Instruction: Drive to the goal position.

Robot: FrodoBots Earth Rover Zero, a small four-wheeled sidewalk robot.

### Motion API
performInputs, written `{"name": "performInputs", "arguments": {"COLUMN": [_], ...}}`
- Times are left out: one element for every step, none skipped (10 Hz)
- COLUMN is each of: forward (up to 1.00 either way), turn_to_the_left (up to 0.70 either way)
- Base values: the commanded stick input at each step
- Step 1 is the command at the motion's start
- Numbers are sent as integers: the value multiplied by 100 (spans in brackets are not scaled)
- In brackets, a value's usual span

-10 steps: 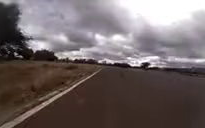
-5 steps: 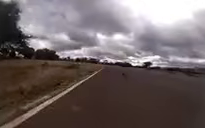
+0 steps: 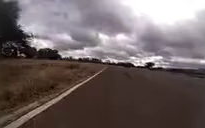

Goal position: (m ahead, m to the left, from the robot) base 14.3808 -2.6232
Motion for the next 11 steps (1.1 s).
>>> {"name": "performInputs", "arguments": {"forward": [85, 85, 85, 85, 85, 85, 85, 85, 85, 85, 85], "turn_to_the_left": [4, 4, 4, 4, 4, 4, 4, 4, 4, 4, -30]}}
